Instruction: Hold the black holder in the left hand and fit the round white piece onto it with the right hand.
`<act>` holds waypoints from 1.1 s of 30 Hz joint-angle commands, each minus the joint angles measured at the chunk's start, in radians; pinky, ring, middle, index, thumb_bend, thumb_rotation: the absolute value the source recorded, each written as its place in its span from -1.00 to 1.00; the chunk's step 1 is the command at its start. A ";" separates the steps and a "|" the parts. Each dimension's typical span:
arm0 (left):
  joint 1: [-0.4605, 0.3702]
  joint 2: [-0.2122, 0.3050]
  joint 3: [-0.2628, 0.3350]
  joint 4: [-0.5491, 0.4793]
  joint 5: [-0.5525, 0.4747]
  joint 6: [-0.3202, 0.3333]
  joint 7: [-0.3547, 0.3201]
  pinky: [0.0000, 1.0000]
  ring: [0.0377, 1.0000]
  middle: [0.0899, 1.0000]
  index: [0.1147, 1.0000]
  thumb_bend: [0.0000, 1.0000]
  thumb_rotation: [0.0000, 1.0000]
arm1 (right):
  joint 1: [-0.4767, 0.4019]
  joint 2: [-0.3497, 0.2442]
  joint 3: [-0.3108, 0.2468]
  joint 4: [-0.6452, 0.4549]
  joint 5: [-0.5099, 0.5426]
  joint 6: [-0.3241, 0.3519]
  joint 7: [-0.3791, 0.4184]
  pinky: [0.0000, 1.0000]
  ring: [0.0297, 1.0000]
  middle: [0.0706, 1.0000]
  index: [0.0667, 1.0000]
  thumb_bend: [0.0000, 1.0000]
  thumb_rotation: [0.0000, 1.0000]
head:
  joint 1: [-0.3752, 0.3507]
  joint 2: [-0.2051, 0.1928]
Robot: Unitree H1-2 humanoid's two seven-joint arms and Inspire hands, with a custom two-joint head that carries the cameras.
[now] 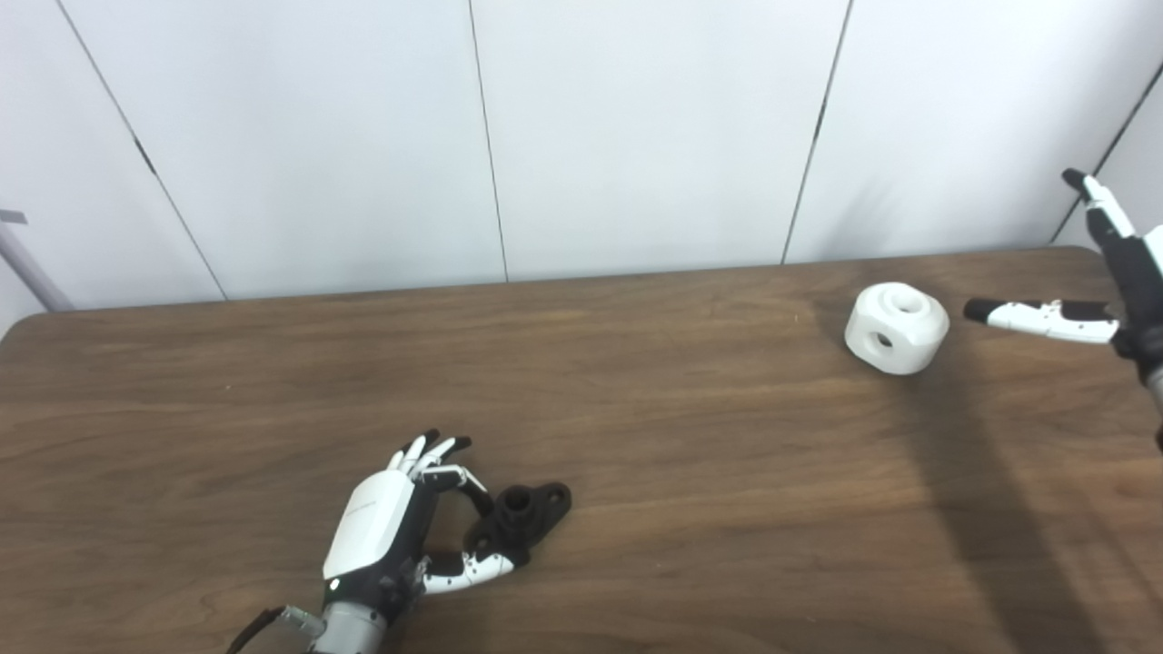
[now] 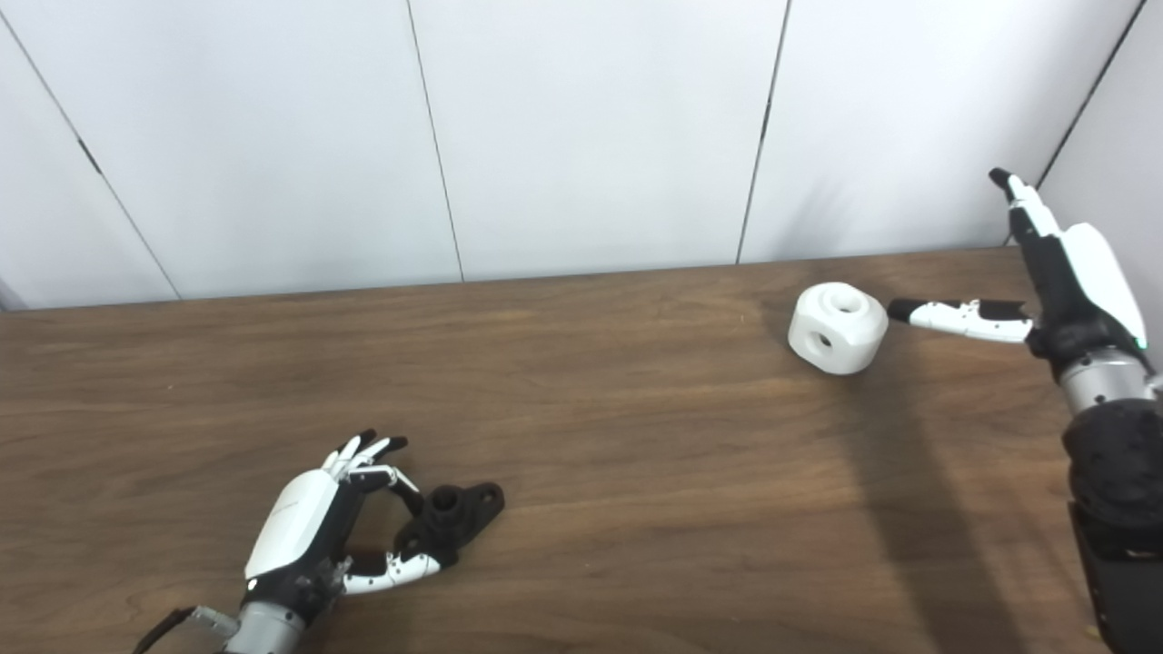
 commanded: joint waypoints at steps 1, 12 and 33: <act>-0.008 0.009 -0.002 -0.013 0.007 -0.018 0.004 1.00 0.99 0.79 -0.17 0.04 -0.91 | -0.041 -0.035 -0.001 -0.005 -0.020 -0.012 -0.019 1.00 1.00 1.00 0.93 0.74 -0.44 | -0.018 -0.004; -0.006 0.025 0.010 0.005 -0.007 -0.038 0.010 1.00 0.98 0.78 -0.17 0.04 -0.91 | -0.085 -0.079 0.010 0.252 -0.005 -0.186 -0.076 0.97 1.00 1.00 0.85 0.85 -0.43 | -0.057 -0.023; -0.003 0.074 0.063 0.038 -0.068 -0.107 -0.001 1.00 0.97 0.76 -0.17 0.04 -0.92 | -0.116 -0.032 0.113 0.045 -0.133 0.133 0.000 0.96 1.00 1.00 0.85 1.00 0.12 | -0.301 -0.085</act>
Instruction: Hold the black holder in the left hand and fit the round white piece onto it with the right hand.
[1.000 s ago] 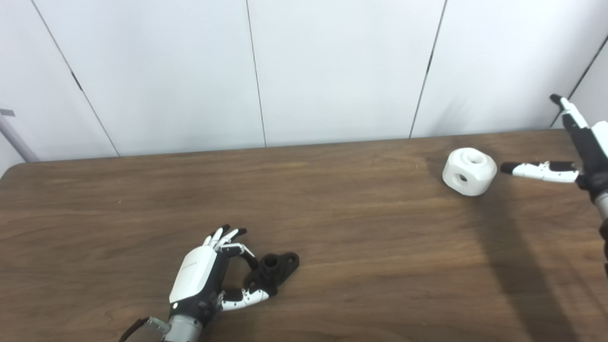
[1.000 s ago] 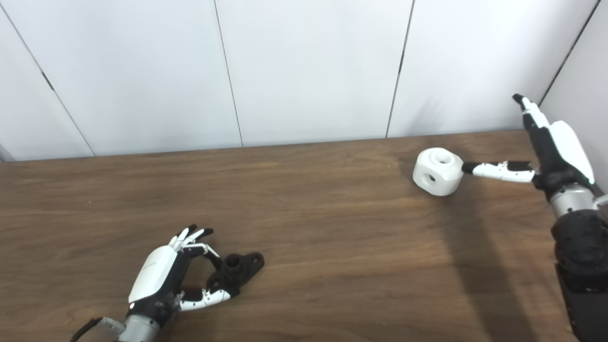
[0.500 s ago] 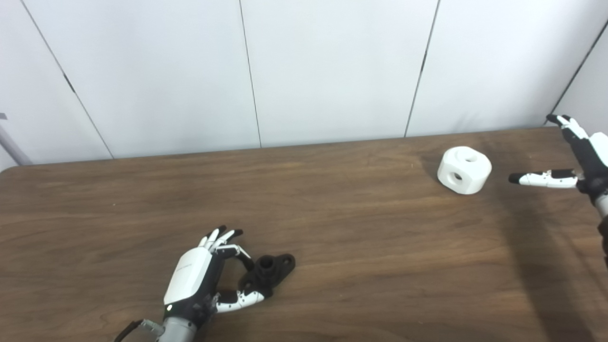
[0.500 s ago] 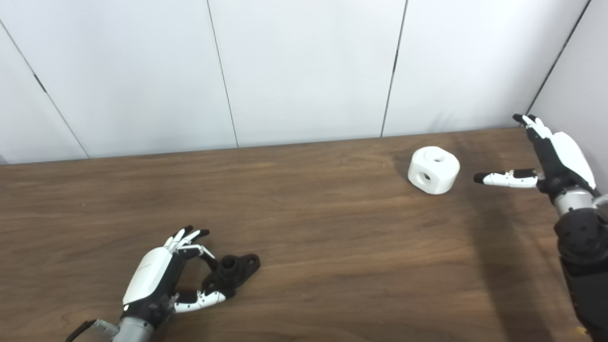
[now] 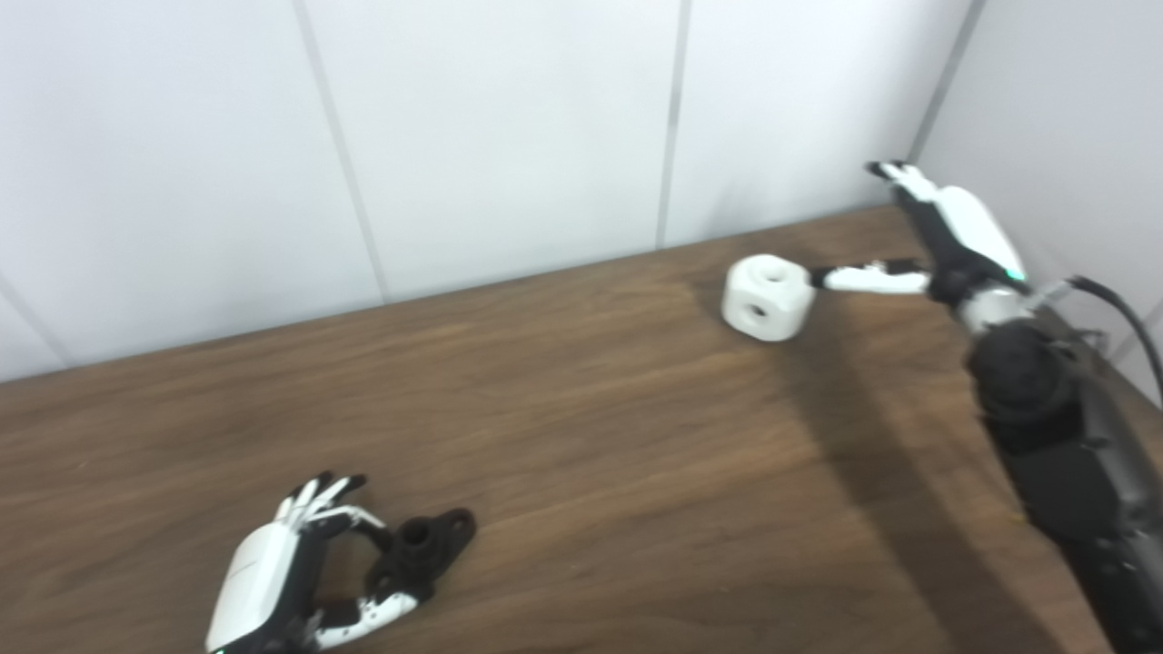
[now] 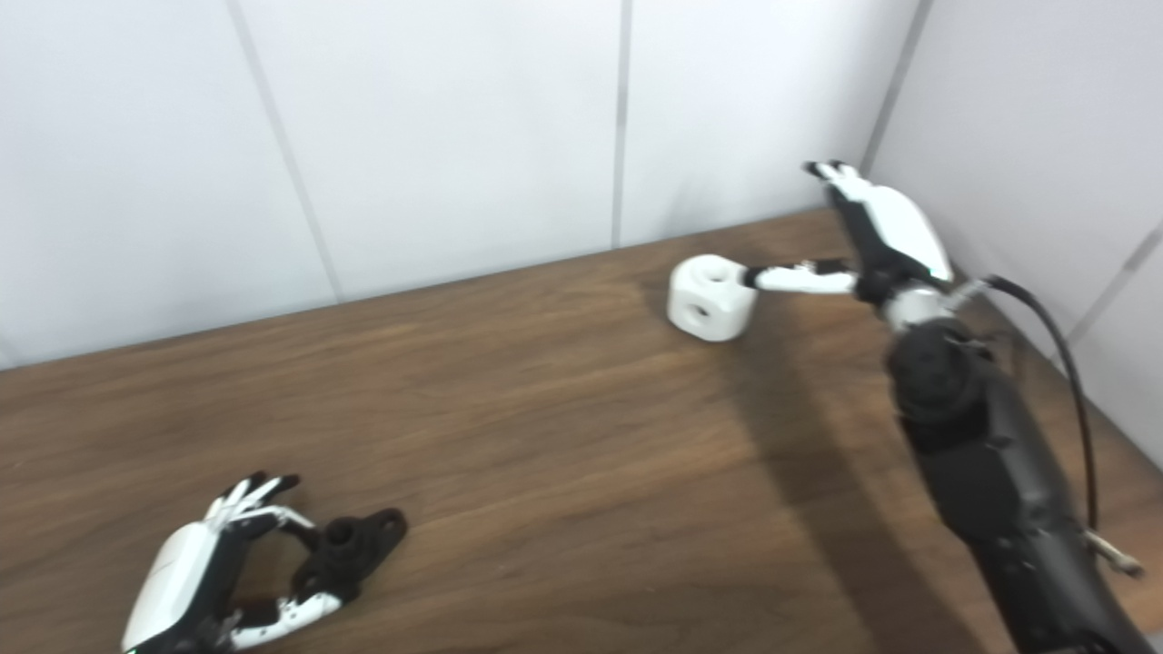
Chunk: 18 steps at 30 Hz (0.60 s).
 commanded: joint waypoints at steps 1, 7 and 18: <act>-0.005 0.025 0.016 0.001 -0.003 -0.006 0.002 1.00 0.97 0.76 -0.17 0.04 -0.92 | -0.047 -0.020 0.001 -0.045 -0.036 0.037 0.014 0.95 1.00 1.00 0.85 1.00 0.16 | -0.015 -0.007; -0.011 0.035 0.026 0.024 -0.027 -0.012 -0.002 1.00 0.96 0.76 -0.17 0.04 -0.92 | -0.055 0.018 0.014 -0.049 -0.038 0.045 0.015 0.97 1.00 1.00 0.83 1.00 0.21 | -0.074 -0.044; -0.032 0.044 0.043 0.090 -0.038 -0.049 0.013 1.00 0.97 0.75 -0.17 0.03 -0.93 | -0.065 0.074 0.051 -0.016 -0.109 0.048 0.002 0.95 1.00 1.00 0.83 1.00 0.33 | -0.144 -0.097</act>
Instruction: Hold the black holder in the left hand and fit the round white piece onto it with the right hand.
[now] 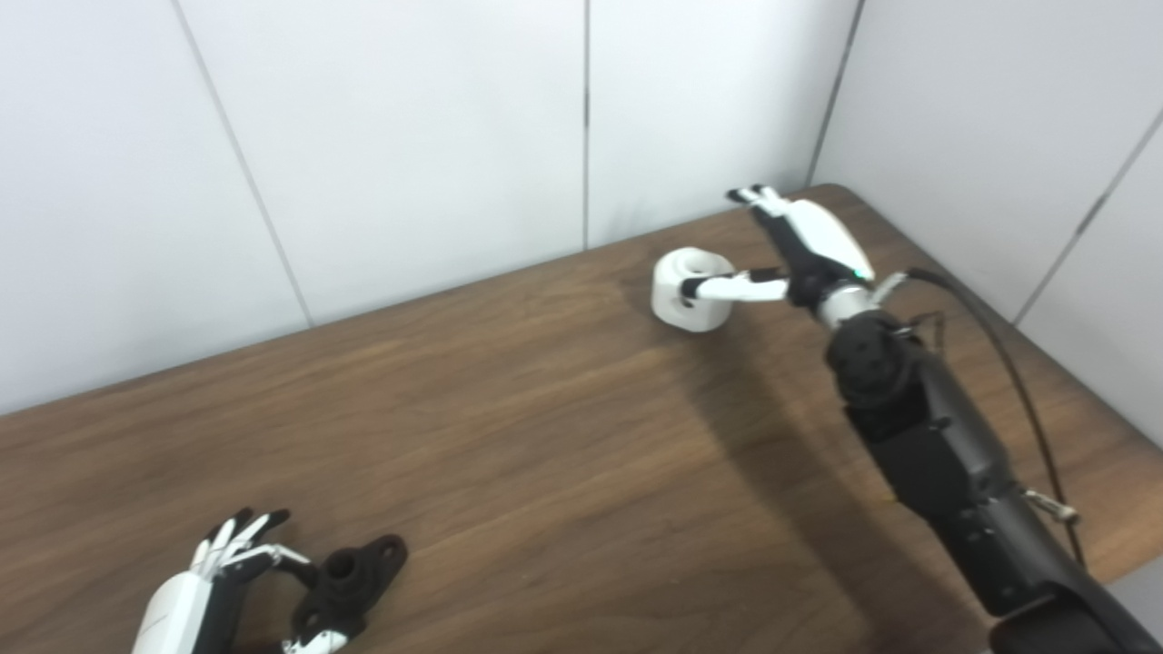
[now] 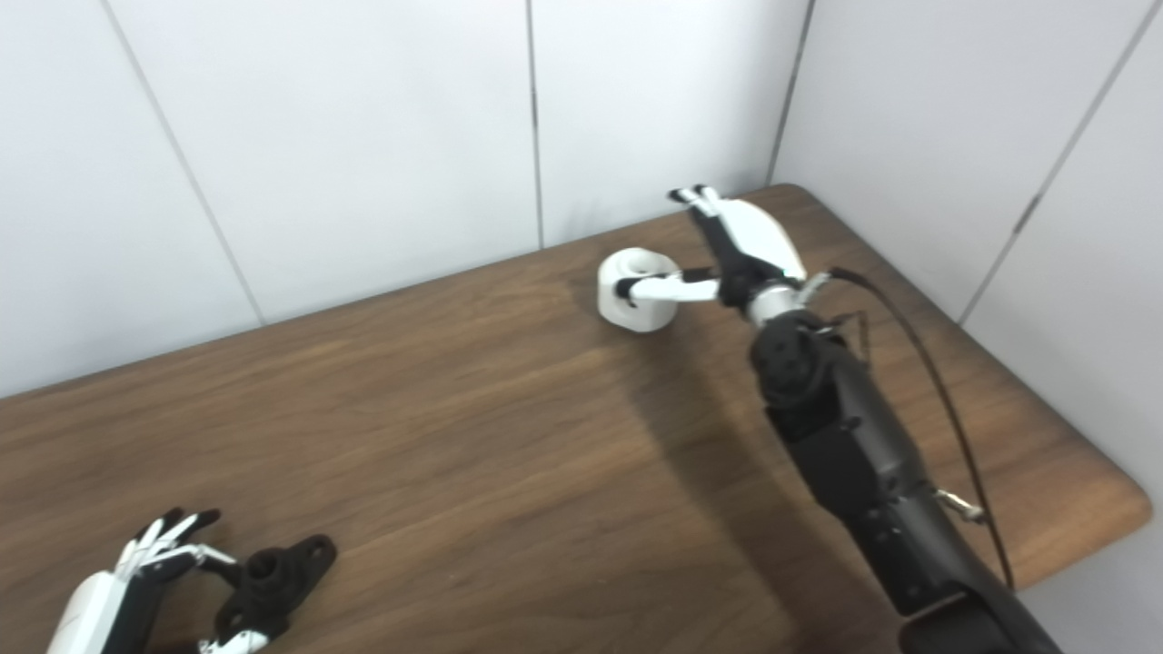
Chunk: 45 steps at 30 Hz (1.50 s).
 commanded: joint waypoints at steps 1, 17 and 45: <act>-0.011 0.023 0.017 0.025 0.004 0.007 0.011 1.00 0.97 0.74 -0.17 0.03 -0.93 | -0.048 -0.009 -0.009 -0.013 -0.038 0.002 -0.024 0.95 1.00 1.00 0.83 1.00 0.33 | -0.005 -0.002; -0.024 0.021 0.018 0.067 0.002 -0.013 0.023 1.00 1.00 0.76 -0.17 0.03 -0.93 | -0.080 0.075 -0.039 0.034 -0.194 0.004 0.021 0.90 1.00 1.00 0.81 1.00 0.37 | -0.019 -0.037; -0.017 0.029 0.017 0.061 0.003 -0.030 0.034 1.00 1.00 0.75 -0.18 0.03 -0.93 | -0.096 0.063 0.003 0.153 -0.216 0.003 -0.023 0.87 0.99 1.00 0.72 1.00 0.21 | -0.023 -0.037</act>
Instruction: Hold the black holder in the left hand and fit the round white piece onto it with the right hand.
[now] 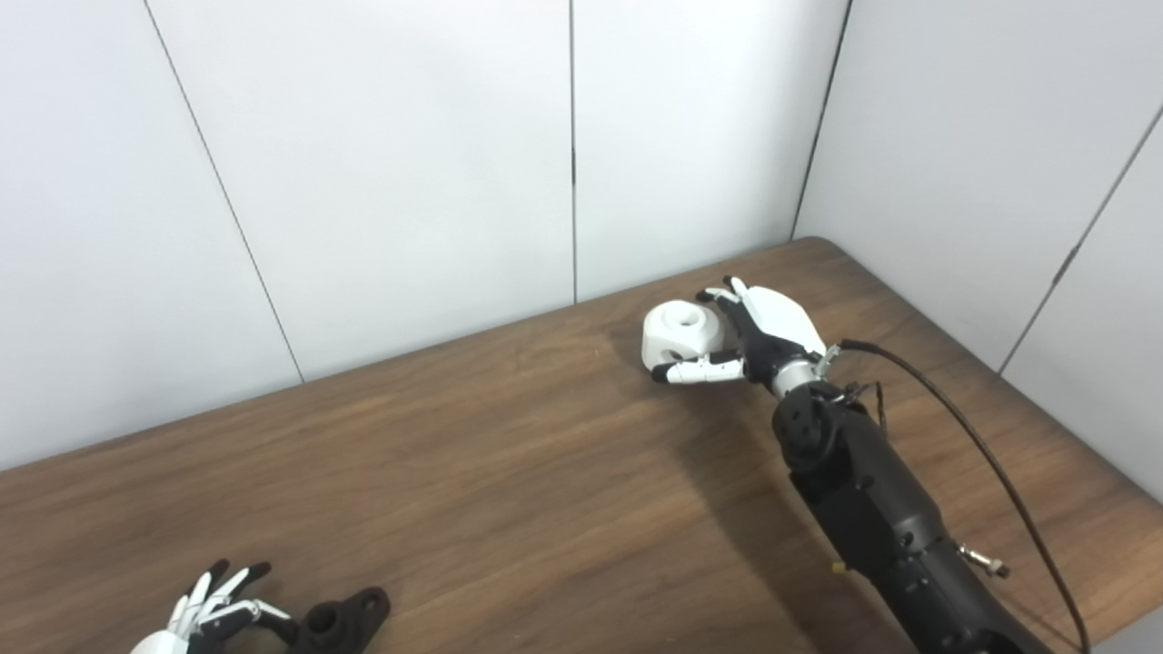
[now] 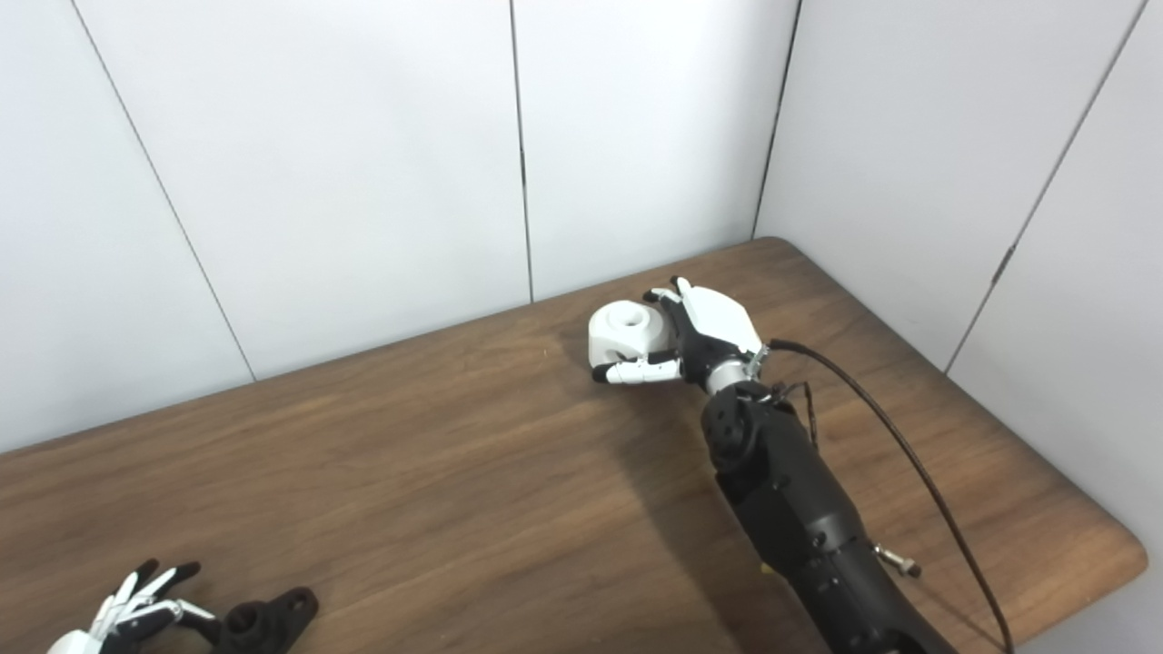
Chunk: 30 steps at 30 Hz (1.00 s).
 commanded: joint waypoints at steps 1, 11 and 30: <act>0.000 0.026 0.011 0.020 0.012 0.009 0.007 1.00 1.00 0.75 -0.18 0.03 -0.93 | -0.048 -0.027 -0.004 -0.011 -0.019 0.002 -0.033 0.87 0.99 1.00 0.72 1.00 0.22 | -0.001 0.000; 0.006 0.027 0.012 0.008 0.009 0.018 -0.001 1.00 1.00 0.76 -0.17 0.03 -0.93 | -0.056 -0.025 -0.004 0.013 -0.045 0.003 -0.022 0.89 0.99 1.00 0.72 1.00 0.22 | -0.001 0.004; 0.019 0.026 0.013 -0.014 0.006 0.026 -0.008 1.00 1.00 0.76 -0.17 0.03 -0.93 | -0.073 0.034 -0.038 0.036 -0.157 0.003 -0.003 0.88 0.95 0.96 0.67 1.00 0.19 | 0.004 0.010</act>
